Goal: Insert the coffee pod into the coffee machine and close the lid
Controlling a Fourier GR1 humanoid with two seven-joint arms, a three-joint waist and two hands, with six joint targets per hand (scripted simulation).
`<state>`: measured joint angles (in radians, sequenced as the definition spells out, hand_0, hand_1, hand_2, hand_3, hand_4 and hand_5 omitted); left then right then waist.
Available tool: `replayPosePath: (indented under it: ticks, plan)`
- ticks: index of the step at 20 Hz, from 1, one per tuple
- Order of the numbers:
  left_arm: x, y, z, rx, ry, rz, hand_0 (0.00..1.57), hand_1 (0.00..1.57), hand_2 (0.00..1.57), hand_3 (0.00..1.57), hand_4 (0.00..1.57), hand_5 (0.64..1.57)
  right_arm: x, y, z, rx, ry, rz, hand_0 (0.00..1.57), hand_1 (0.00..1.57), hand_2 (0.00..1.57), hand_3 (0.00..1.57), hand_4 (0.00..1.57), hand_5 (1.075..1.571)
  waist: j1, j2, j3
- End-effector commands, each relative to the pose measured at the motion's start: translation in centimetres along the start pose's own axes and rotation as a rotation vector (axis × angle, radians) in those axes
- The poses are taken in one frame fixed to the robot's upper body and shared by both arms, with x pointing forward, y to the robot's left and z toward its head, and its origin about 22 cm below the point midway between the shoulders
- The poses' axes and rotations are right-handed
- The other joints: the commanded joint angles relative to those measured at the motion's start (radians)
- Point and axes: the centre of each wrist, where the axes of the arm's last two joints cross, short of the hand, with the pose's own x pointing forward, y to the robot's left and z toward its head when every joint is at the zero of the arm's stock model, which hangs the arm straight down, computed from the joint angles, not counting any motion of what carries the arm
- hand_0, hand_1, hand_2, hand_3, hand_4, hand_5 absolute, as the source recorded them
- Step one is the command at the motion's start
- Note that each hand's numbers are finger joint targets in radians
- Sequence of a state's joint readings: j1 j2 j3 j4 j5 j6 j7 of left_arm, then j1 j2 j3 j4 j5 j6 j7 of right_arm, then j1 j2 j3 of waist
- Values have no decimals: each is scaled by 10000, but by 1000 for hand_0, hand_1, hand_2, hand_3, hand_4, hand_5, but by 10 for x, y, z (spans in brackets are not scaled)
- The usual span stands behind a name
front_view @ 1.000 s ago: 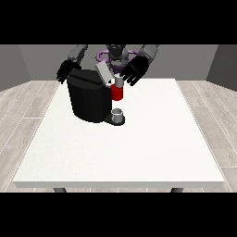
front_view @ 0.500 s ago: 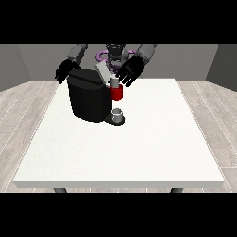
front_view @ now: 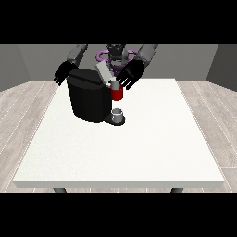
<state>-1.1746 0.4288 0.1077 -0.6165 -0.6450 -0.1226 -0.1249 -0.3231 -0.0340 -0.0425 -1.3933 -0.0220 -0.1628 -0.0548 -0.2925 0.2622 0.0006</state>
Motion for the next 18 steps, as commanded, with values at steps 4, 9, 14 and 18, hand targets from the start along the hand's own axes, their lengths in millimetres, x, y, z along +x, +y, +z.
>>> replayPosePath:
  ticks: [4,9,14,18]
  plan:
    - [-24,12,9,28,393,-66,1221,1221,1275,1199,488,1571,5,-8,4,256,-133,-106,0,0,0,0,462,1571,-189,204,-6]
    - [-12,0,2,81,406,157,1220,1220,1266,1167,481,1571,17,12,-2,206,-247,-11,0,0,0,0,435,1571,-302,368,-8]
    - [6,-1,-4,-402,109,-67,1161,1161,1195,1058,457,1571,-5,0,-1,-325,-68,-247,0,0,0,0,446,1571,106,209,0]
    - [5,-8,-3,-384,90,-469,1118,1118,1158,990,442,1571,-1,-21,-5,-136,299,-56,0,0,0,0,418,1571,66,-103,-2]
